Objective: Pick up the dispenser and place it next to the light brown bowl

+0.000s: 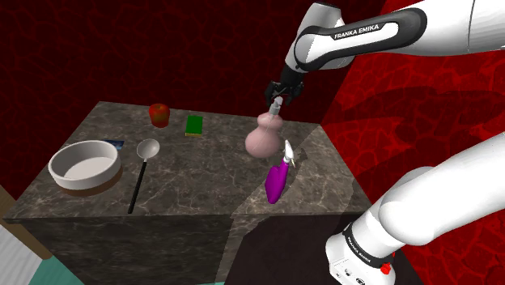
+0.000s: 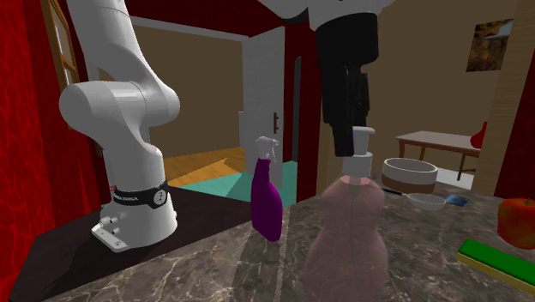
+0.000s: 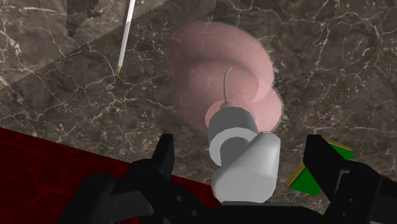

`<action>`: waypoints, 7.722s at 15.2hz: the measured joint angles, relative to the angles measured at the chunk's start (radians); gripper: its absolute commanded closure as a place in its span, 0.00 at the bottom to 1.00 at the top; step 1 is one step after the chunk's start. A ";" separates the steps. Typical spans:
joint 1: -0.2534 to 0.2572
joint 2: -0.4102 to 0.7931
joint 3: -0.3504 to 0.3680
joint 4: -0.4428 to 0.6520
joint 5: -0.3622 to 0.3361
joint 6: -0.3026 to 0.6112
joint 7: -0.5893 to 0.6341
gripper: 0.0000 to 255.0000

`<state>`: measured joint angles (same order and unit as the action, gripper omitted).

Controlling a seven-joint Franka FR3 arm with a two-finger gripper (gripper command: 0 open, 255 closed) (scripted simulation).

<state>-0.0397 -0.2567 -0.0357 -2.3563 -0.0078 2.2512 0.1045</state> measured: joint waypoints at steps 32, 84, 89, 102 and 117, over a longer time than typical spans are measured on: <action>0.000 -0.057 0.003 0.217 -0.001 -0.275 0.002 1.00; 0.033 0.189 0.037 1.122 0.001 -0.936 0.061 1.00; 0.080 0.163 0.096 0.989 -0.010 -0.830 0.166 1.00; 0.204 0.291 0.239 0.913 -0.061 -0.638 0.436 1.00; 0.328 0.514 0.315 0.960 -0.152 -0.486 0.646 1.00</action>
<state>0.2880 0.2578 0.2791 -1.3961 -0.1596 1.7649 0.7503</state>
